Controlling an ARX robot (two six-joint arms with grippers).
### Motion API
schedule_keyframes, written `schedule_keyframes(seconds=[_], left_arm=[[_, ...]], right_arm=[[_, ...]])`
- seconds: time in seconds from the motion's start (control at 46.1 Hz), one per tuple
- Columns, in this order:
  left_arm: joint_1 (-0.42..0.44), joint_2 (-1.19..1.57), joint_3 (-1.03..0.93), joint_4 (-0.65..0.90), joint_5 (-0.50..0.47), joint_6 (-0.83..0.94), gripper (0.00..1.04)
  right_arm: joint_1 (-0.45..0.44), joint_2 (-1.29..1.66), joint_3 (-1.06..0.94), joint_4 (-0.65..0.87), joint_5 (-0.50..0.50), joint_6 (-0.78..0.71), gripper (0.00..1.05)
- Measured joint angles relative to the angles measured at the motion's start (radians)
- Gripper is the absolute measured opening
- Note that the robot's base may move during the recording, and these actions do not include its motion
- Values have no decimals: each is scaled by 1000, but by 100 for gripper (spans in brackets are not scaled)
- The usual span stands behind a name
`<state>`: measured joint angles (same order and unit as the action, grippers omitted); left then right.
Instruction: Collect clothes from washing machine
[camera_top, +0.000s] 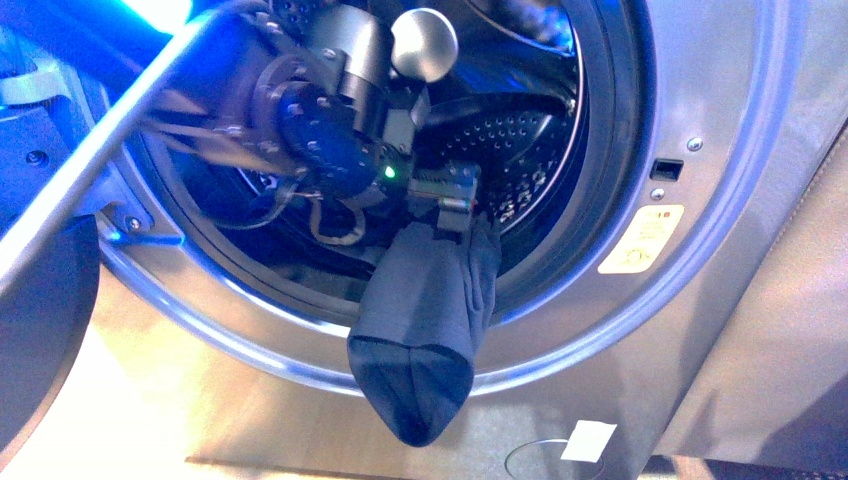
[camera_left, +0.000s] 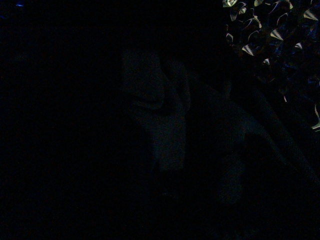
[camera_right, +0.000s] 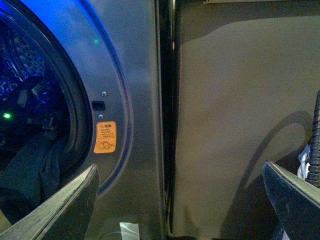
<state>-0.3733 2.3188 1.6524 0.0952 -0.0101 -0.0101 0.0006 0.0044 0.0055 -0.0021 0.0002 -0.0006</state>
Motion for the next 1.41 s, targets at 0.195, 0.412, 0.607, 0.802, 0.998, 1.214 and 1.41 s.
schedule_keyframes(seconds=[0.195,0.412,0.607,0.802,0.998,1.214,1.41], left_arm=[[-21,52,100,-57,-17,-45,98],[-18,105,137,-76,-99,-51,98],[-3,127,155,-74,-138,-45,98],[6,146,174,-74,-151,-43,98],[5,168,201,-64,-171,-25,98],[9,184,215,-55,-182,5,94],[31,193,214,-55,-181,10,57]], right_arm=[[0,0,0,0,0,0,97],[0,0,0,0,0,0,97],[0,0,0,0,0,0,97],[0,0,0,0,0,0,97],[0,0,0,0,0,0,97],[0,0,0,0,0,0,97],[0,0,0,0,0,0,97]])
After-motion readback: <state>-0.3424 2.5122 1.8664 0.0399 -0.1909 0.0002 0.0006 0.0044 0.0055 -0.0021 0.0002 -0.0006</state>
